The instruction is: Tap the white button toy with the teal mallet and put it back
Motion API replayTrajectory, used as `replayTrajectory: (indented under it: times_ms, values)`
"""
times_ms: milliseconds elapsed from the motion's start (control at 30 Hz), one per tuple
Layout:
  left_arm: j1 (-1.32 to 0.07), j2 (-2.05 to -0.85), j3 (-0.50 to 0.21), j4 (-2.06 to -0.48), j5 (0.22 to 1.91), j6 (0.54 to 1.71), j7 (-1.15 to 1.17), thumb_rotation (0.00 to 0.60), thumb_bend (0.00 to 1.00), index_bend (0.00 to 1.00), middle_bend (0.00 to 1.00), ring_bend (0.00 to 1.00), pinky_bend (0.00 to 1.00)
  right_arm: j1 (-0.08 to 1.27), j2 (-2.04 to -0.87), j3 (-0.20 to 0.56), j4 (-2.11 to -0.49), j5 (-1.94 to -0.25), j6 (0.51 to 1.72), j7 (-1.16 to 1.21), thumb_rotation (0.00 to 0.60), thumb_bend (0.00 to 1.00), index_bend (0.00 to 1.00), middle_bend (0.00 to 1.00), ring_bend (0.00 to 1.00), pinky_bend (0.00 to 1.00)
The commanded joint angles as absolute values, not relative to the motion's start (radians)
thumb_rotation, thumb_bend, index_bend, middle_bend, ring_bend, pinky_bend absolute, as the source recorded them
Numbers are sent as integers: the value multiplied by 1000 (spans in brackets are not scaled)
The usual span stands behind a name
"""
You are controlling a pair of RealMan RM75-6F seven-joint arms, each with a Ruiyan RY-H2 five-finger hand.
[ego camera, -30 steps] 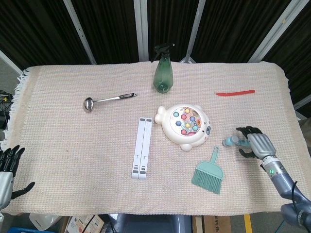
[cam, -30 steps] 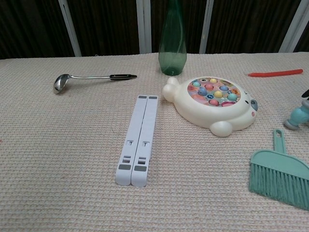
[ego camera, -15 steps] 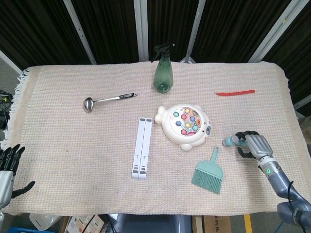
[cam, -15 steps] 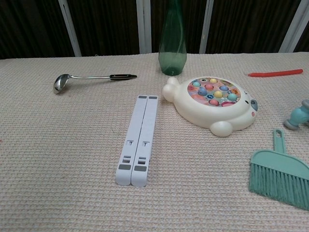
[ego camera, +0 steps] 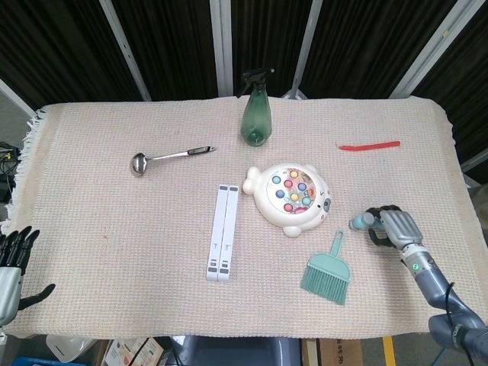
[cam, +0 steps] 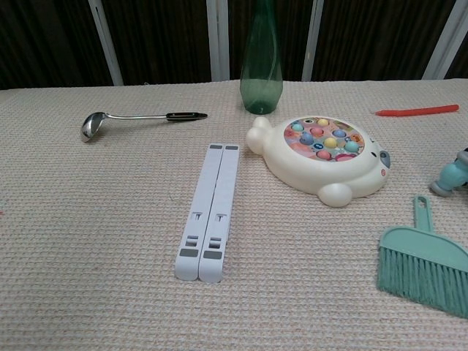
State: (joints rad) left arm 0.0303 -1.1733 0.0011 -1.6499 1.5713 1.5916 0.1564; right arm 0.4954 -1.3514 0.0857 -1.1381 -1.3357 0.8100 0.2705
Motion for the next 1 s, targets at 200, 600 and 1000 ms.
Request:
replayTrajectory:
  times_ms: [200, 600, 1000]
  values:
    - [26, -1177, -1, -1644, 1563, 1582, 153, 600, 90, 0, 0, 0, 0, 498, -1360, 85, -1129, -1326, 804, 262, 600, 567, 394, 404, 259, 178]
    - [27, -1178, -1, -1638, 1556, 1581, 146, 600, 90, 0, 0, 0, 0, 498, -1376, 83, -1111, -1320, 801, 265, 600, 640, 485, 461, 305, 201]
    - [26, -1179, -1, -1635, 1550, 1578, 149, 600, 90, 0, 0, 0, 0, 503, -1391, 80, -1093, -1318, 789, 268, 600, 647, 519, 486, 328, 205]
